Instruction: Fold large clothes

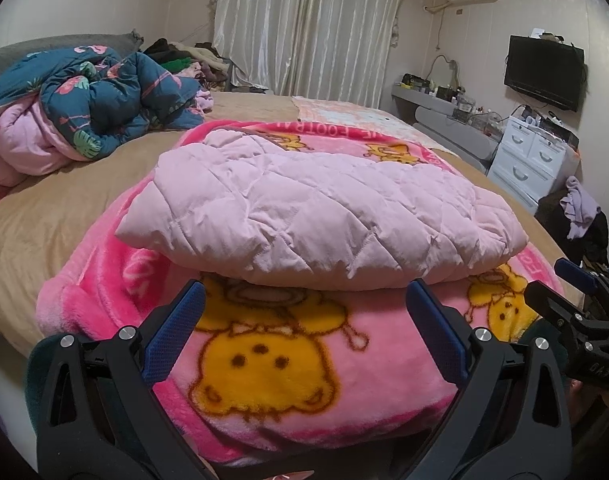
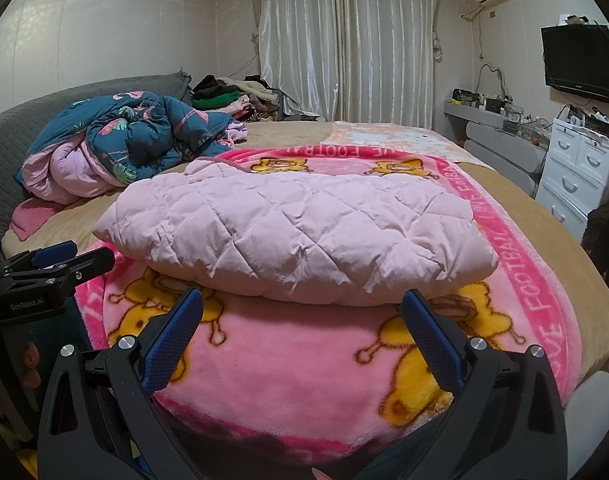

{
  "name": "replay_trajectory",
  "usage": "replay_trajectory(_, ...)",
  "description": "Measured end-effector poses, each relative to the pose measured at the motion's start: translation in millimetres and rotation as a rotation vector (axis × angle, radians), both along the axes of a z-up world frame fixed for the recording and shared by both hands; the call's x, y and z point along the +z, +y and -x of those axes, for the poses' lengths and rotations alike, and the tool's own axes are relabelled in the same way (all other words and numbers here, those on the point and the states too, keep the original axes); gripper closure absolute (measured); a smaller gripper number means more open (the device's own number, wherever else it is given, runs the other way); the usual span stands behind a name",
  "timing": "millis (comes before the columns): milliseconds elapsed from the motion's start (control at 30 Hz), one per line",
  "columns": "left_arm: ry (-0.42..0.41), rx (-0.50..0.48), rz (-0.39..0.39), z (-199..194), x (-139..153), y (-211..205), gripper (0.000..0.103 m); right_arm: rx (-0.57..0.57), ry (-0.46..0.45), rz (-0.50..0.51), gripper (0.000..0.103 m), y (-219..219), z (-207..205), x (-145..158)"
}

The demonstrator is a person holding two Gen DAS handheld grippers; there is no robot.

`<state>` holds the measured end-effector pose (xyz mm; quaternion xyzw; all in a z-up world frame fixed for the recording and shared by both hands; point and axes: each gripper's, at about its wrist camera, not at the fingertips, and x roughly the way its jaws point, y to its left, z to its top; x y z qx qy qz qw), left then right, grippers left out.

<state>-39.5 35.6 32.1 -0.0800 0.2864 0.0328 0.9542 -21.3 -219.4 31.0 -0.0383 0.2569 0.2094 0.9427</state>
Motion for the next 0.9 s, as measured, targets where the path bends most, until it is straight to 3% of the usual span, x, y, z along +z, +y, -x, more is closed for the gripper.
replay_trajectory(900,-0.012,0.007,-0.006,1.7,3.1,1.8,0.009,-0.001,-0.001,0.005,0.004,0.0,-0.2,-0.4)
